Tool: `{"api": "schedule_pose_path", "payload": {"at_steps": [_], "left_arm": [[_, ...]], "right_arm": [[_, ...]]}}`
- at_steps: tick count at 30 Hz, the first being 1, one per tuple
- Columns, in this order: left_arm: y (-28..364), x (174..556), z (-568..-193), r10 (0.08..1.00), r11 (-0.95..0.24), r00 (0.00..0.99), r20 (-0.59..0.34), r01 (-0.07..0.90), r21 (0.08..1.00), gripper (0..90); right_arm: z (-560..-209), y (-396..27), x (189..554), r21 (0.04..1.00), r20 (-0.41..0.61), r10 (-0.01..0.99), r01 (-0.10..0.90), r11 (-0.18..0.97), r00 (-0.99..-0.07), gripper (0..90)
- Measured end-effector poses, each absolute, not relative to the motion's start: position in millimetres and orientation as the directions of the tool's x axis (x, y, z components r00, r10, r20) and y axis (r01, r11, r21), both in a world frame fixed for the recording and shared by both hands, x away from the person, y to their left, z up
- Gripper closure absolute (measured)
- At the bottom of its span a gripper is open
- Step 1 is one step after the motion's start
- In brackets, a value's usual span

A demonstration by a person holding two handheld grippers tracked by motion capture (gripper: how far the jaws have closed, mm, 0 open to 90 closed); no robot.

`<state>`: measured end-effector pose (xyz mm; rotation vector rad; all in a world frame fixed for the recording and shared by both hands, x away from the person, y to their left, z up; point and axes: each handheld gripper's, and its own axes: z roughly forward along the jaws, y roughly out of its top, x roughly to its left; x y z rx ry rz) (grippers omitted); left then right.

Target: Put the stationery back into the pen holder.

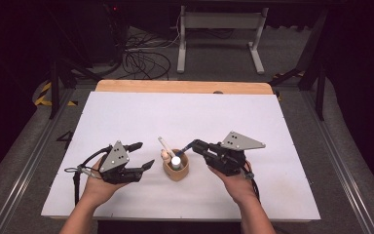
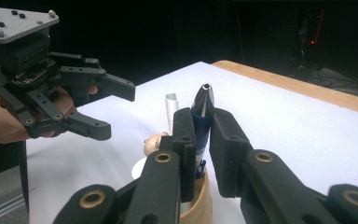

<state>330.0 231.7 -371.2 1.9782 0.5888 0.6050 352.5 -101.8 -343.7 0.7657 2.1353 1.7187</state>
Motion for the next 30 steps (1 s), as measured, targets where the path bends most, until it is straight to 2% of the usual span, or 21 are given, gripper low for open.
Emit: {"api": "schedule_pose_path", "payload": {"at_steps": [14,30], "left_arm": [[236,331,-370,0.642,-0.396,0.754,0.138,0.171,0.902,32.3],[238,332,-369,0.654,-0.374,0.746,0.121,0.181,0.91,31.9]], "right_arm": [[-349,-109,360,0.958,0.177,0.568,0.272,0.086,-0.804,81.5],[-362,-89,361,0.941,0.145,0.571,0.29,0.172,-0.808,81.4]]}}
